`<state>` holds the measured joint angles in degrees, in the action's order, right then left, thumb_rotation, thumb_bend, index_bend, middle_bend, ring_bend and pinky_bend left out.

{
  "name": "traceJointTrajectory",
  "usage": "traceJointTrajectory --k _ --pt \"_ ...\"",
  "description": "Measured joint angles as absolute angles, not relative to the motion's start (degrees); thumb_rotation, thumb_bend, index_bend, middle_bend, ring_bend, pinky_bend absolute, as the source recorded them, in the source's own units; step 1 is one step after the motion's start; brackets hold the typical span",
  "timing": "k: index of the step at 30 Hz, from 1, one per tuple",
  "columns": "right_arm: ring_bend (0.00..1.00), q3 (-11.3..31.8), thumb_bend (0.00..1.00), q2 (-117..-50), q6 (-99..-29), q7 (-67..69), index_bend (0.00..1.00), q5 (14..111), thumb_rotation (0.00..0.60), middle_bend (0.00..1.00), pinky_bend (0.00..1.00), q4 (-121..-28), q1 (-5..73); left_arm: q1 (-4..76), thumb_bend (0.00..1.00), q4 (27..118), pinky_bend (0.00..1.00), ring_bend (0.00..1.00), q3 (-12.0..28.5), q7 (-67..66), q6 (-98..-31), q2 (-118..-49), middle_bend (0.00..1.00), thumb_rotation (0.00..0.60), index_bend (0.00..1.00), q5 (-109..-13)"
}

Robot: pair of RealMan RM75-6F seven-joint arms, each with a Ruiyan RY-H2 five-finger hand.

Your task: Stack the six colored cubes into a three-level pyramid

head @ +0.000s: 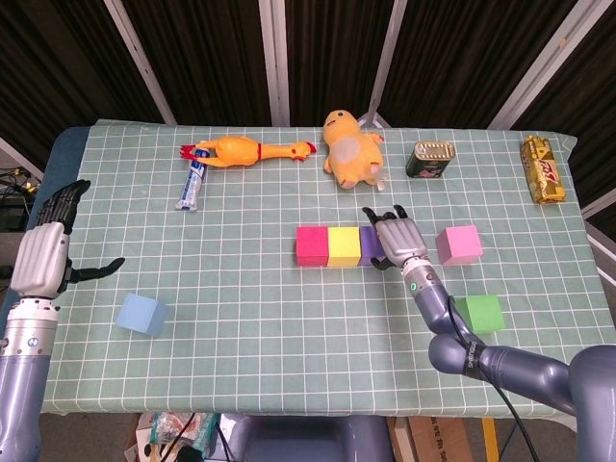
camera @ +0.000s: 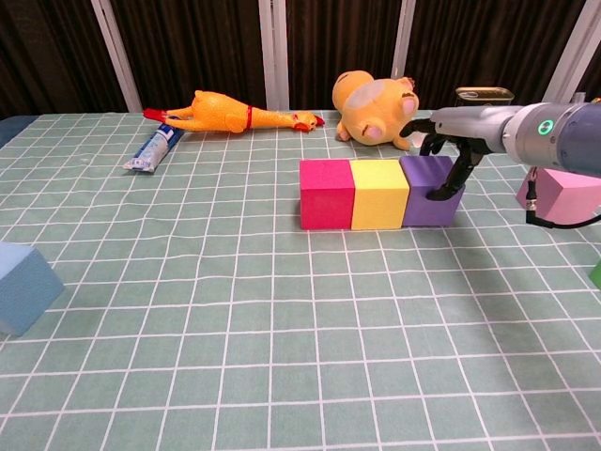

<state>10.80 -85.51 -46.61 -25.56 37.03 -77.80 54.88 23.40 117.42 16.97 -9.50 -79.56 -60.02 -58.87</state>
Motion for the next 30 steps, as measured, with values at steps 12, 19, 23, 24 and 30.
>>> traceJointTrajectory --k 12,19,23,24,30 --pt "0.19 10.8 0.31 -86.2 -47.1 -26.4 0.0 36.5 0.6 0.32 0.01 -77.7 55.4 23.3 0.07 117.3 0.05 0.0 17.2 -9.2 -79.2 -59.8 0.04 0.6 0.0 -58.8" --pt "0.19 10.6 0.31 -86.4 -47.2 -26.9 0.0 36.4 0.6 0.32 0.01 -77.7 55.5 23.2 0.07 117.3 0.05 0.0 17.3 -9.1 -79.1 -59.7 0.04 0.6 0.0 -58.8" --pt "0.19 10.6 0.31 -86.5 -47.2 -27.0 0.0 36.2 0.6 0.32 0.01 -77.6 55.5 23.2 0.07 117.2 0.05 0.0 17.4 -9.0 -79.0 -59.7 0.04 0.6 0.0 -58.7" --pt "0.19 10.6 0.31 -86.5 -47.2 -27.0 0.0 36.2 0.6 0.32 0.01 -77.5 55.5 23.2 0.07 117.1 0.05 0.0 17.4 -9.0 -78.9 -59.7 0.04 0.6 0.0 -58.6" --pt "0.19 10.5 0.31 -86.9 -47.4 -26.9 0.0 36.3 0.6 0.32 0.01 -77.2 55.4 23.2 0.07 117.0 0.05 0.0 17.4 -9.0 -78.8 -59.8 0.04 0.6 0.0 -58.5"
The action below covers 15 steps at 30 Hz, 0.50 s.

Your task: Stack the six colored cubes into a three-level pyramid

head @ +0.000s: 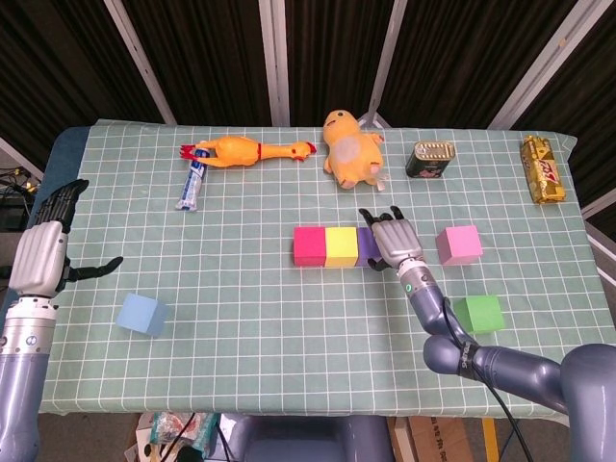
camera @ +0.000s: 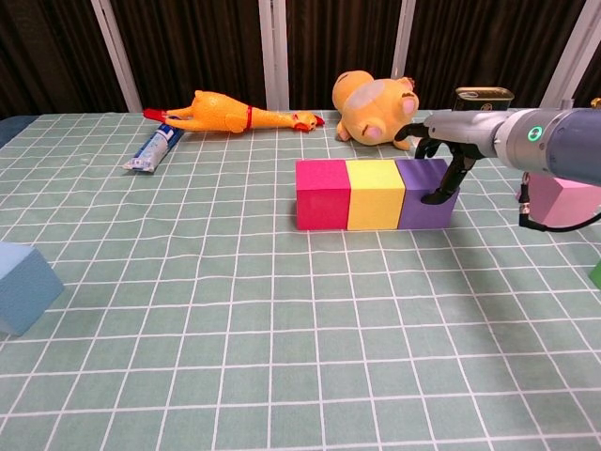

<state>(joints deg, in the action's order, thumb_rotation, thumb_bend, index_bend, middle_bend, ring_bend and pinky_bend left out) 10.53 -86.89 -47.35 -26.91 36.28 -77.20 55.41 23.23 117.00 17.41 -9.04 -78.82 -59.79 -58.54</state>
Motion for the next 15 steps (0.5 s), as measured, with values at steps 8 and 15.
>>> traceJointTrajectory --k 8,15 --pt "0.19 10.6 0.31 -87.4 -47.4 -26.8 0.0 36.7 0.6 0.31 0.01 -77.0 55.4 23.2 0.07 117.0 0.05 0.0 17.5 -9.0 -78.6 -59.7 0.04 0.6 0.0 -58.3" --pt "0.15 10.5 0.31 -87.4 -47.4 -27.3 0.0 36.1 0.6 0.18 0.01 -77.3 55.4 23.2 0.07 117.0 0.05 0.0 17.6 -8.8 -78.3 -59.6 0.04 0.6 0.0 -57.9"
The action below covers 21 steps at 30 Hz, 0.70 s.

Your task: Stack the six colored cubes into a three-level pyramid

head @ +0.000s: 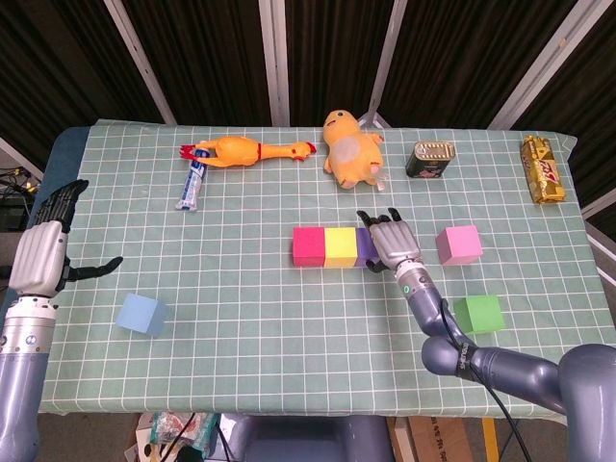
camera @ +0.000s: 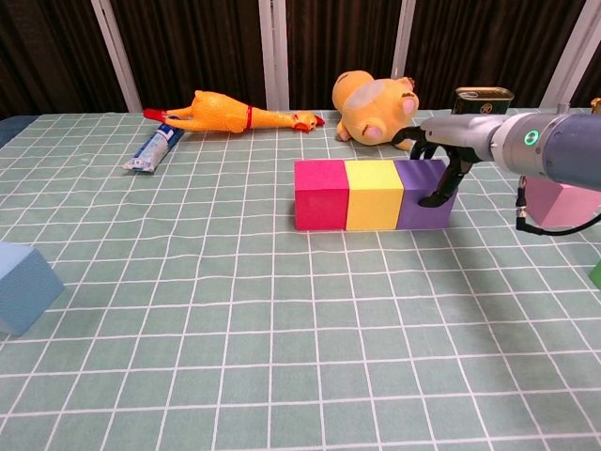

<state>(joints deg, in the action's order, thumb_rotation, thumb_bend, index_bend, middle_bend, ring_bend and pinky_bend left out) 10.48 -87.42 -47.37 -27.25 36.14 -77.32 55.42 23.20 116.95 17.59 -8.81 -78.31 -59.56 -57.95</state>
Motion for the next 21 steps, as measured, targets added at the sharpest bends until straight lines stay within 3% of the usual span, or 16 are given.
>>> traceJointTrajectory --k 9,21 --pt "0.04 10.6 0.31 -87.1 -49.0 -27.8 0.0 35.9 0.6 0.01 0.01 -78.7 55.2 23.1 0.07 117.0 0.05 0.0 17.6 -8.6 -78.3 -59.4 0.04 0.6 0.0 -58.0" --pt "0.01 10.4 0.31 -82.8 -52.6 -27.7 0.0 37.0 0.6 0.0 0.01 -85.8 52.8 22.9 0.07 117.5 0.05 0.0 17.4 -8.8 -78.5 -59.2 0.04 0.6 0.0 -58.7"
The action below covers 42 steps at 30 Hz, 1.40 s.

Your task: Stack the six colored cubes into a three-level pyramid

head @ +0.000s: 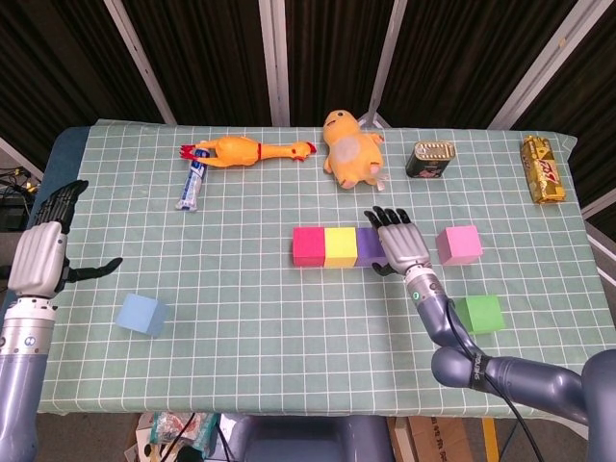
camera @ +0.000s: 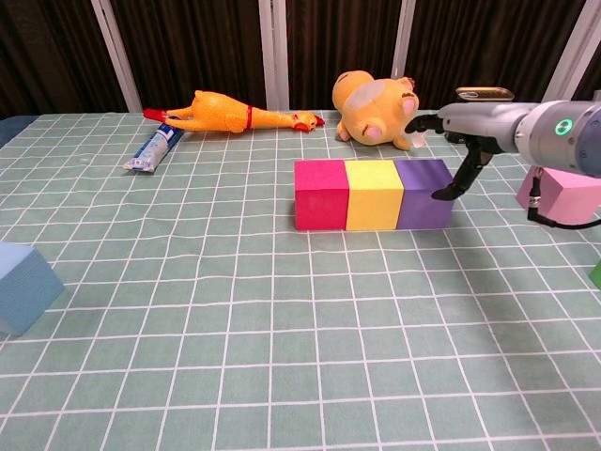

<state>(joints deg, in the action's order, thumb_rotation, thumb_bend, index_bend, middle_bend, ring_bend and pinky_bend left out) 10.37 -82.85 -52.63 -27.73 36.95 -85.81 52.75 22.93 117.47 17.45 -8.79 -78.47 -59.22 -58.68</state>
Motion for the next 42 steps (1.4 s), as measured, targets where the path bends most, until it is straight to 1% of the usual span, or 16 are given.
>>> traceJointTrajectory --k 12,17,20,25,32,42 --pt "0.01 10.1 0.31 -80.8 -56.2 -28.5 0.0 36.5 0.6 0.0 0.01 -88.8 50.9 22.5 0.07 118.1 0.05 0.0 17.5 -8.4 -78.9 -58.7 0.04 0.6 0.0 -59.3" --pt "0.01 9.9 0.31 -78.2 -56.8 -29.0 0.0 35.6 0.6 0.04 0.01 -91.7 49.9 22.5 0.07 118.6 0.05 0.0 17.4 -8.5 -79.0 -58.6 0.04 0.6 0.0 -60.0" --pt "0.02 9.5 0.31 -77.2 -57.3 -29.7 0.01 34.4 0.6 0.05 0.01 -93.3 49.4 22.4 0.07 118.9 0.05 0.0 17.2 -8.6 -79.1 -58.6 0.04 0.6 0.0 -60.4" --pt "0.07 8.1 0.31 -76.2 -57.7 -31.9 0.06 32.0 0.6 0.1 0.01 -95.4 48.8 22.3 0.07 119.2 0.05 0.0 17.1 -8.6 -79.3 -58.6 0.04 0.6 0.0 -60.8" --pt "0.12 6.6 0.31 -76.8 -57.8 -32.3 0.09 32.4 0.6 0.13 0.01 -96.0 48.0 22.2 0.07 119.4 0.05 0.0 17.1 -8.3 -79.3 -58.4 0.04 0.6 0.0 -61.0" --pt "0.13 6.3 0.31 -78.2 -57.8 -32.2 0.09 33.0 0.6 0.13 0.01 -94.9 47.6 22.2 0.07 119.2 0.05 0.0 17.1 -8.2 -79.1 -58.4 0.04 0.6 0.0 -61.0"
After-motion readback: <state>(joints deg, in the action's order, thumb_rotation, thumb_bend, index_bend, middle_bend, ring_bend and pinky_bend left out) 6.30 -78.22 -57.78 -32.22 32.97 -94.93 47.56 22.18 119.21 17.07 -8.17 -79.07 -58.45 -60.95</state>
